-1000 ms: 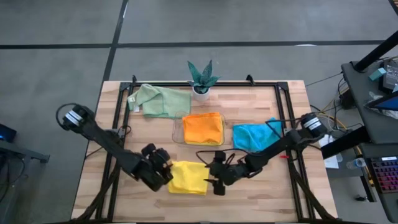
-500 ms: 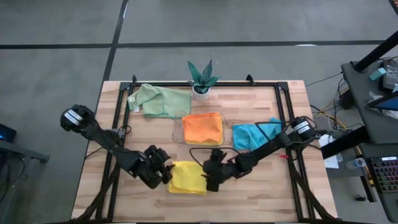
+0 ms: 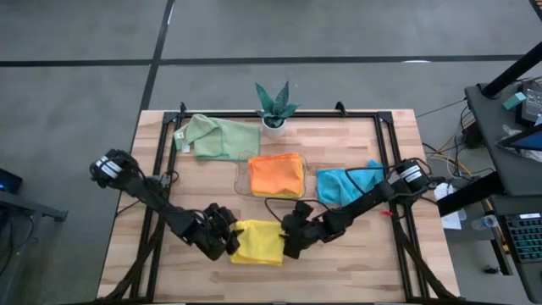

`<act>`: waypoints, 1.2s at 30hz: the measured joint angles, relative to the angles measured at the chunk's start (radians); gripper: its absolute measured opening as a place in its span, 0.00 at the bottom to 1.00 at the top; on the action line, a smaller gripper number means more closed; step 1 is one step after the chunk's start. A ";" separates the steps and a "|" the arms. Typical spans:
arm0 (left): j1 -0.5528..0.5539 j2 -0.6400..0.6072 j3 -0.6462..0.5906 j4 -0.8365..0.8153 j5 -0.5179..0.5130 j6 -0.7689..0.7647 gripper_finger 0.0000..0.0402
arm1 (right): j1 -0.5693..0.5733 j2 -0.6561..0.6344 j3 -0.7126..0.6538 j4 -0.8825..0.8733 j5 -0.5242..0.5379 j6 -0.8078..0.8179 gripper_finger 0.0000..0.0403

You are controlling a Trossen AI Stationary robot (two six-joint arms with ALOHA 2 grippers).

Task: Fold microfiber towels
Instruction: Fold the yellow microfiber towel

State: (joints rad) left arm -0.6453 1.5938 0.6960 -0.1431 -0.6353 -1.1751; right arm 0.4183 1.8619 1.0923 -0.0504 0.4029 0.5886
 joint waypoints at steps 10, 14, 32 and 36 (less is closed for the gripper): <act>0.002 0.014 0.000 0.003 0.026 0.001 0.24 | -0.003 0.000 -0.015 0.042 -0.010 0.008 0.43; 0.002 -0.001 0.000 0.000 0.073 0.000 0.05 | -0.007 0.000 -0.015 -0.031 -0.007 -0.013 0.28; 0.001 -0.037 0.018 0.003 0.186 -0.023 0.06 | -0.005 -0.070 -0.003 -0.241 0.042 -0.151 0.07; -0.006 -0.039 0.046 0.004 0.247 -0.006 0.06 | 0.004 -0.084 -0.003 -0.246 0.043 -0.162 0.07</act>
State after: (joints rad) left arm -0.6511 1.5550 0.7418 -0.1387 -0.3884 -1.1807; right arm 0.4220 1.7780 1.0893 -0.2966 0.4459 0.4263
